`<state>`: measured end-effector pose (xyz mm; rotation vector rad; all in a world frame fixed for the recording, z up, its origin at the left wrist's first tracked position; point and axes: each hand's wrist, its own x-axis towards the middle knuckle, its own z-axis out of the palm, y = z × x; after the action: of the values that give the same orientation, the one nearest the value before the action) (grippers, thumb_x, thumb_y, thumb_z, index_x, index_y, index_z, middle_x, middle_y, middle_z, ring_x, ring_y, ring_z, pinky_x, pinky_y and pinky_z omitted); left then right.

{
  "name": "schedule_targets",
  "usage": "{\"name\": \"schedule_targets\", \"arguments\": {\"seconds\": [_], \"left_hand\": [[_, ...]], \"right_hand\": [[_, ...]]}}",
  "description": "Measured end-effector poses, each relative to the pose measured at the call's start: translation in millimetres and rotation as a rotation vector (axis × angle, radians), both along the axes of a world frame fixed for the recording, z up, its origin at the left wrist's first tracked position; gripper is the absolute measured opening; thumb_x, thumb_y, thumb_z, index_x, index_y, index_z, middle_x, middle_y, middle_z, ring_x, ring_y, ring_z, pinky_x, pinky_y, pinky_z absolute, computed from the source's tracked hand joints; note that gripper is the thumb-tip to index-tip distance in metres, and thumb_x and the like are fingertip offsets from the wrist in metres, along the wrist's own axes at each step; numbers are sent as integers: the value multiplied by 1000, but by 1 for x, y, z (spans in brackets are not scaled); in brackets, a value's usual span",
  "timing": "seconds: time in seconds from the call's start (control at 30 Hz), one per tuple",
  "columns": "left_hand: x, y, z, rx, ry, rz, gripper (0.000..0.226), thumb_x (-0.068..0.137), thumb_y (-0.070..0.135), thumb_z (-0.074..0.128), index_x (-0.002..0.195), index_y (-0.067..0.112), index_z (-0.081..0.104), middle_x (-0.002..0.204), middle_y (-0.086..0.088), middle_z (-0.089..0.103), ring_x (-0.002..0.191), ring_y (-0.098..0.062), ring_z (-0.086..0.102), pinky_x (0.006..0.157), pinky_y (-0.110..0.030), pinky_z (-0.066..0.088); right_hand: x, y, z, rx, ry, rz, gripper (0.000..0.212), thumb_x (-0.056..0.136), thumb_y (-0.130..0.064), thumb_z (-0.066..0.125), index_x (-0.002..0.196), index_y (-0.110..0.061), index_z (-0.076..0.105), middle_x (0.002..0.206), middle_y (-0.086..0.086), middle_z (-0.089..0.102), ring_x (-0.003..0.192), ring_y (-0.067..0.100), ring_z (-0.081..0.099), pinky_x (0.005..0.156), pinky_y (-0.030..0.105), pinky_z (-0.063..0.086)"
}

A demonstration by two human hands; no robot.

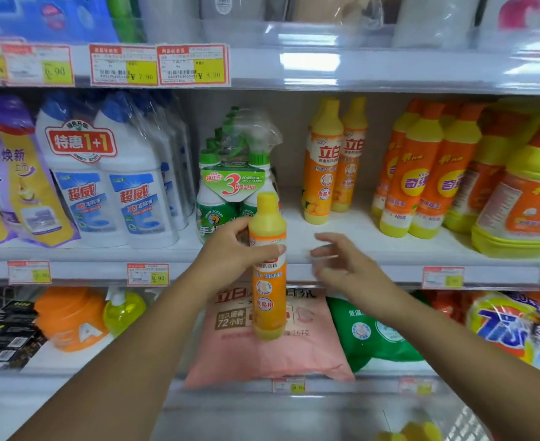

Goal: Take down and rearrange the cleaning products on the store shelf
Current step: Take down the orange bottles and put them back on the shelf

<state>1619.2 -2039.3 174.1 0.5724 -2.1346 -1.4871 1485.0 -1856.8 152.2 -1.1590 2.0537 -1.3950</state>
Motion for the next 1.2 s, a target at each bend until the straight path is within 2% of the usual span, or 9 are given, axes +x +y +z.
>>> {"name": "schedule_targets", "arguments": {"seconds": [0.17, 0.3, 0.4, 0.5, 0.6, 0.67, 0.83, 1.03, 1.2], "left_hand": [[-5, 15, 22, -22, 81, -4, 38, 67, 31, 89, 100, 28, 69, 93, 12, 75, 88, -9, 72, 81, -35, 59], [-17, 34, 36, -49, 146, -46, 33, 71, 28, 87, 99, 28, 69, 93, 11, 75, 86, -7, 72, 76, -31, 59], [-24, 43, 45, -8, 205, -128, 34, 77, 22, 81, 107, 24, 66, 81, 16, 74, 75, 4, 69, 63, -14, 52], [-34, 39, 43, -2, 223, -175, 65, 72, 42, 81, 129, 22, 59, 111, 13, 71, 101, 5, 65, 78, -17, 53], [-44, 34, 23, -123, 132, -87, 63, 75, 39, 79, 133, 28, 57, 126, 15, 62, 113, 6, 57, 97, -15, 44], [-48, 33, 4, -274, 15, -67, 55, 82, 33, 78, 133, 28, 58, 129, 15, 57, 112, 4, 53, 92, -3, 36], [-58, 28, -42, -788, -283, -74, 60, 86, 54, 65, 140, 31, 51, 140, 14, 52, 125, -8, 46, 107, -27, 32], [-66, 26, -65, -888, -114, 17, 40, 85, 54, 63, 121, 36, 59, 124, 21, 57, 115, -7, 47, 97, -25, 23], [-70, 23, -75, -912, -25, 59, 36, 81, 53, 64, 113, 37, 61, 115, 22, 61, 107, -5, 49, 91, -23, 24]], "right_hand": [[29, -1, -15, 68, 30, 22, 95, 70, -45, 85, 146, -43, 29, 127, -17, 51, 113, 5, 57, 96, 33, 52], [37, -6, -9, -64, 128, -124, 73, 74, -42, 84, 130, -46, 38, 110, -21, 60, 98, 0, 60, 84, 24, 53], [26, -3, 1, -149, 173, -190, 66, 75, -39, 83, 127, -45, 44, 107, -23, 64, 96, -3, 61, 82, 23, 53], [5, 2, 14, -301, 200, -227, 64, 77, -26, 84, 130, -37, 50, 109, -21, 66, 99, -1, 63, 80, 19, 53], [-19, 6, 29, -395, 222, -273, 61, 77, -19, 83, 129, -31, 52, 114, -19, 66, 102, -3, 62, 81, 14, 52], [-35, 8, 36, -409, 238, -290, 62, 78, -17, 82, 129, -32, 52, 116, -16, 67, 105, -2, 63, 85, 15, 51], [-67, 0, 32, -326, 253, -287, 62, 79, -18, 81, 134, -24, 51, 121, -10, 66, 112, 5, 62, 91, 20, 50], [-89, -24, 13, -290, 187, -394, 57, 83, -19, 79, 125, -22, 41, 122, -5, 60, 105, 6, 61, 88, 18, 50], [-112, -40, 16, -244, 143, -426, 63, 87, -19, 75, 138, -11, 40, 120, -2, 60, 103, 11, 59, 79, 17, 46]]}}
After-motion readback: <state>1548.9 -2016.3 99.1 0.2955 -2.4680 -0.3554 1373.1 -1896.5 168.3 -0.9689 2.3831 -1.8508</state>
